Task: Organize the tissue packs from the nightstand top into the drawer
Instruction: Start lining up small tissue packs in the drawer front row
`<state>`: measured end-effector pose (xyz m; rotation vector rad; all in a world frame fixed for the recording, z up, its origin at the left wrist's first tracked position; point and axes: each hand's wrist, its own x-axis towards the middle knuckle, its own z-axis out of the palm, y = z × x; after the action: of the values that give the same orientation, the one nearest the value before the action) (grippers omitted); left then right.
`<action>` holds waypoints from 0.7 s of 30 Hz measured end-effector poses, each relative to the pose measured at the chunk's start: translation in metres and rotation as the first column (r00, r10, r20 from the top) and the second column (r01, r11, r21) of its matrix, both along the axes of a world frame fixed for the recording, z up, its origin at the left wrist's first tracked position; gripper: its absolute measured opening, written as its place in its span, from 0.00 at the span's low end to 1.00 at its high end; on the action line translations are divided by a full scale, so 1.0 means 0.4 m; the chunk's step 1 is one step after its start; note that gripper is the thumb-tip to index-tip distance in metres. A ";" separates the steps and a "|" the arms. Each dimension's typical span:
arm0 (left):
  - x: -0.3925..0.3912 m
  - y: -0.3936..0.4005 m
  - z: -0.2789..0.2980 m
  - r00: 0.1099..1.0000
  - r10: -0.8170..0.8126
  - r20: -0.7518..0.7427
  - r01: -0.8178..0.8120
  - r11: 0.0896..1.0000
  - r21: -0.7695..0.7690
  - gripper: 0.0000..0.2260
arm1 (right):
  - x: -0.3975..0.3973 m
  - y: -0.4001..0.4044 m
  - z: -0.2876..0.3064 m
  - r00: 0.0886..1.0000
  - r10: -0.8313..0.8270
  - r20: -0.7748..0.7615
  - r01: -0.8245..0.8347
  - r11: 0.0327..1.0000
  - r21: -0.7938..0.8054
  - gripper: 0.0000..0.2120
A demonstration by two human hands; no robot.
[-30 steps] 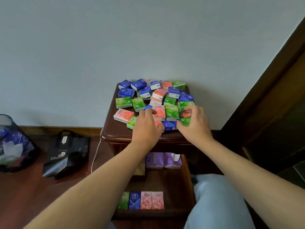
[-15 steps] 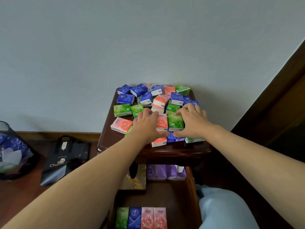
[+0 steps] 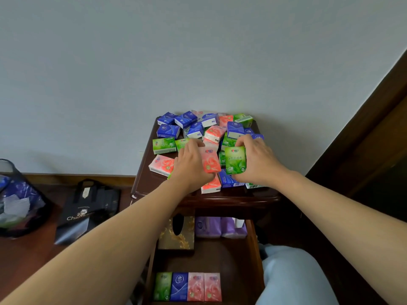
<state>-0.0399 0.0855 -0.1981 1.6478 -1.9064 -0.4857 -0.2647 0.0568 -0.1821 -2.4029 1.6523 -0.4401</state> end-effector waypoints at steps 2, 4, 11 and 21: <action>0.006 0.042 0.011 0.978 -0.020 -0.205 0.026 0.999 0.024 0.32 | -0.004 0.047 0.008 0.975 0.052 0.217 -0.061 0.998 0.031 0.42; 0.011 0.091 0.018 0.922 -0.011 -0.388 0.050 0.995 0.091 0.33 | -0.001 0.105 0.014 0.937 0.068 0.344 -0.092 0.994 0.054 0.45; 0.012 0.285 -0.088 0.485 0.274 -0.831 0.256 0.864 0.435 0.40 | 0.031 0.322 -0.070 0.608 -0.228 0.761 -0.182 0.893 0.413 0.30; 0.034 0.419 -0.323 0.678 0.371 -0.635 0.138 0.784 0.606 0.23 | 0.001 0.426 -0.352 0.938 -0.255 0.236 0.061 0.790 0.610 0.16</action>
<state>-0.0262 0.2531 -0.3272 1.5515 -1.0376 -1.5861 -0.2643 0.2271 -0.3228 -1.6477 1.5575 -0.2456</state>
